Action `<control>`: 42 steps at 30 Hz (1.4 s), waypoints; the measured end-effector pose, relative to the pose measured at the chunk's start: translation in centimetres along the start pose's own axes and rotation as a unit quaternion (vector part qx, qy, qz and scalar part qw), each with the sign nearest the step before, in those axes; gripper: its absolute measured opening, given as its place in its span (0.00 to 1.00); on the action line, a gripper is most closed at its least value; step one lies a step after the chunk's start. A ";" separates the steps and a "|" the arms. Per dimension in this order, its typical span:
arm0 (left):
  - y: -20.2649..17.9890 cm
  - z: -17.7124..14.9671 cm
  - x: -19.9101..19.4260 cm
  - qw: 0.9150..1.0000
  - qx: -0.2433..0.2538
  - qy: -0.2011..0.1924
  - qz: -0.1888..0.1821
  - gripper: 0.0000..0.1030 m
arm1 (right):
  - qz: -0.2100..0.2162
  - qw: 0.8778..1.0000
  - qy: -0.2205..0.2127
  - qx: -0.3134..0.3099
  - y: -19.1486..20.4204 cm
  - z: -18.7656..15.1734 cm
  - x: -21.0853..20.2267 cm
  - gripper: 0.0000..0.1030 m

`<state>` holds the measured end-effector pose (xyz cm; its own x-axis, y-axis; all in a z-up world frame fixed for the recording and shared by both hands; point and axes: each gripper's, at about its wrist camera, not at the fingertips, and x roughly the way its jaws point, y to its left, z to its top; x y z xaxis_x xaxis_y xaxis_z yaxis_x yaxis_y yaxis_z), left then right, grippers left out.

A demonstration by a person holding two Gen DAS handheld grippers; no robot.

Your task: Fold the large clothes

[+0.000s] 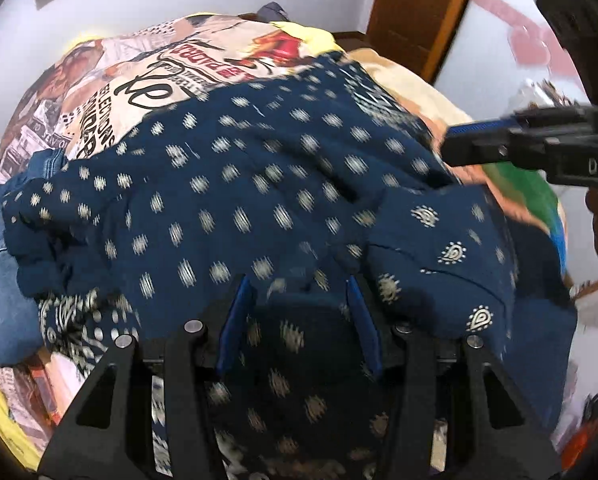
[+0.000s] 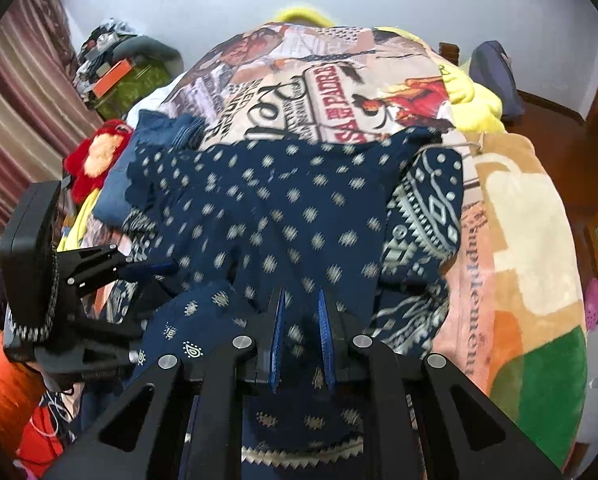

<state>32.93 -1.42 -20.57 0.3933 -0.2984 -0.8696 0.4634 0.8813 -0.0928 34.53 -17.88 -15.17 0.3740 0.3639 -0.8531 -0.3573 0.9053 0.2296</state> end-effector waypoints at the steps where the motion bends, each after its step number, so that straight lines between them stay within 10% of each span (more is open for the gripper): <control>1: -0.3 -0.4 -0.1 1.000 0.001 0.000 0.003 0.48 | 0.002 1.000 0.003 -0.006 0.4 -0.6 -0.1 0.12; 12: -0.3 -3.5 -0.1 0.999 -0.039 -0.011 0.025 0.57 | -0.071 0.991 0.060 -0.093 3.5 -6.7 3.1 0.12; 28: -0.4 -4.8 0.6 0.997 -0.048 -0.028 0.058 0.61 | -0.157 0.979 -0.005 -0.132 3.6 -9.8 2.2 0.13; 36: -0.7 -4.9 0.7 0.996 -0.046 -0.029 0.075 0.61 | -0.130 0.989 -0.004 -0.073 0.8 -10.7 -0.4 0.14; 37: -0.7 -4.9 0.8 0.996 -0.046 -0.029 0.077 0.61 | -0.135 0.989 -0.004 -0.063 0.3 -11.0 -0.8 0.21; 39: -0.8 -5.0 0.8 0.995 -0.047 -0.029 0.081 0.61 | -0.189 0.981 -0.007 -0.053 -0.7 -11.7 -1.3 0.97; 42: -0.9 -5.1 0.6 0.995 -0.051 -0.032 0.084 0.61 | -0.225 0.974 0.006 -0.030 -3.6 -13.4 -1.4 1.00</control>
<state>28.74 -0.50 -23.49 0.5095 -0.1636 -0.8448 0.3060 0.9520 0.0001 23.83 -24.62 -21.14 0.4949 -0.0700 -0.8661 -0.2095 0.9577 -0.1971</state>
